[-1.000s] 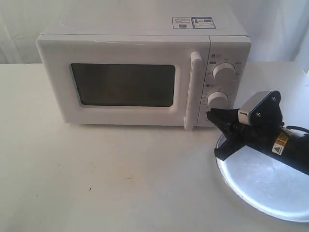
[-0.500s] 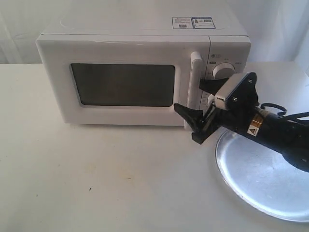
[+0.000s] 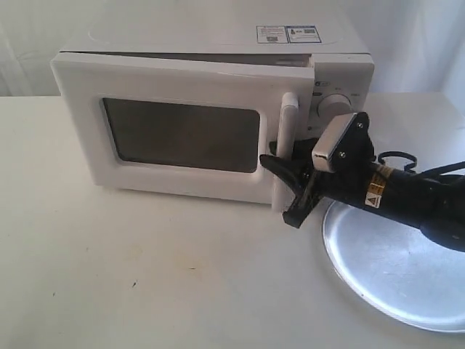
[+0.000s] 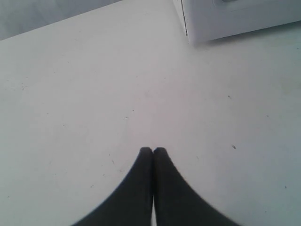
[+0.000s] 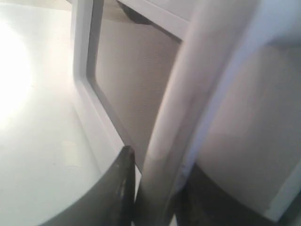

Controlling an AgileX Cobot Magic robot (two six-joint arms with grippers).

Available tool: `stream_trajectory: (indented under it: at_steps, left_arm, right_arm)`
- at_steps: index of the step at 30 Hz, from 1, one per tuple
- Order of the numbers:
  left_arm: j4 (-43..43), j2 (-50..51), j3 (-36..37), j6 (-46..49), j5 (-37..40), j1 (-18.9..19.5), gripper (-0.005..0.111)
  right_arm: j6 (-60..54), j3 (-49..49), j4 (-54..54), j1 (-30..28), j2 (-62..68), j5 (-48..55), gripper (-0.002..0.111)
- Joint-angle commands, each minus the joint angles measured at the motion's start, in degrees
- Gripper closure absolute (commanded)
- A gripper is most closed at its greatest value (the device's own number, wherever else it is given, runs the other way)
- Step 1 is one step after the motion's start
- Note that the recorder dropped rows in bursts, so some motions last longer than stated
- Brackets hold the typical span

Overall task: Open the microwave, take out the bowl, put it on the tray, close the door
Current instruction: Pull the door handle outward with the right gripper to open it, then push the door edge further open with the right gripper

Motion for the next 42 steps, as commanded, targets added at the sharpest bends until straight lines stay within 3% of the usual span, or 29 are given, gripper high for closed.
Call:
stream_trajectory:
  at_steps: [1, 5, 9, 11, 12, 15, 19, 21, 23, 25, 29, 32, 35, 42]
  left_arm:
    - [-0.3, -0.2, 0.1, -0.2, 0.0, -0.2, 0.107]
    - [-0.3, -0.2, 0.1, -0.2, 0.0, -0.2, 0.107]
    - [-0.3, -0.2, 0.1, -0.2, 0.0, -0.2, 0.107]
    - [-0.3, -0.2, 0.1, -0.2, 0.0, -0.2, 0.107]
    - [-0.3, -0.2, 0.1, -0.2, 0.0, -0.2, 0.107]
    - [-0.3, -0.2, 0.1, -0.2, 0.0, -0.2, 0.107]
    - [-0.3, -0.2, 0.1, -0.2, 0.0, -0.2, 0.107]
    - [-0.3, -0.2, 0.1, -0.2, 0.0, -0.2, 0.107]
    - [-0.3, -0.2, 0.1, -0.2, 0.0, -0.2, 0.107]
    - [-0.3, -0.2, 0.1, -0.2, 0.0, -0.2, 0.107]
    - [-0.3, -0.2, 0.1, -0.2, 0.0, -0.2, 0.107]
    - [-0.3, -0.2, 0.1, -0.2, 0.0, -0.2, 0.107]
    - [-0.3, -0.2, 0.1, -0.2, 0.0, -0.2, 0.107]
    - [-0.3, -0.2, 0.1, -0.2, 0.0, -0.2, 0.107]
  right_arm:
    - [-2.7, 1.4, -12.7, 2.9, -1.2, -1.9, 0.108]
    - [2.9, 5.5, -10.4, 2.9, -7.0, -1.4, 0.103]
    - [6.9, 10.4, -10.5, 2.9, -14.5, 14.7, 0.069]
    - [13.4, 12.2, -11.2, 2.9, -16.5, 23.1, 0.066]
    - [18.2, 13.3, -11.9, 2.9, -17.3, 26.6, 0.066]
    - [21.9, 15.0, -20.4, 2.9, -18.5, 22.7, 0.069]
    - [27.2, 16.1, -31.1, 2.9, -20.5, 26.6, 0.083]
    - [27.8, 15.4, -23.5, 2.9, -21.8, 36.5, 0.095]
    - [24.1, 13.6, -8.2, 2.9, -22.7, 45.9, 0.105]
    - [16.1, 11.0, 6.1, 2.9, -23.1, 48.8, 0.108]
    - [-1.9, 8.7, 21.3, 2.9, -23.1, 34.3, 0.108]
    - [-3.0, 8.2, 23.2, 2.9, -23.0, 20.2, 0.108]
    - [3.1, 7.8, 16.3, 2.9, -22.9, 15.6, 0.108]
    - [8.0, 7.7, -23.8, 2.9, -22.9, 15.7, 0.108]
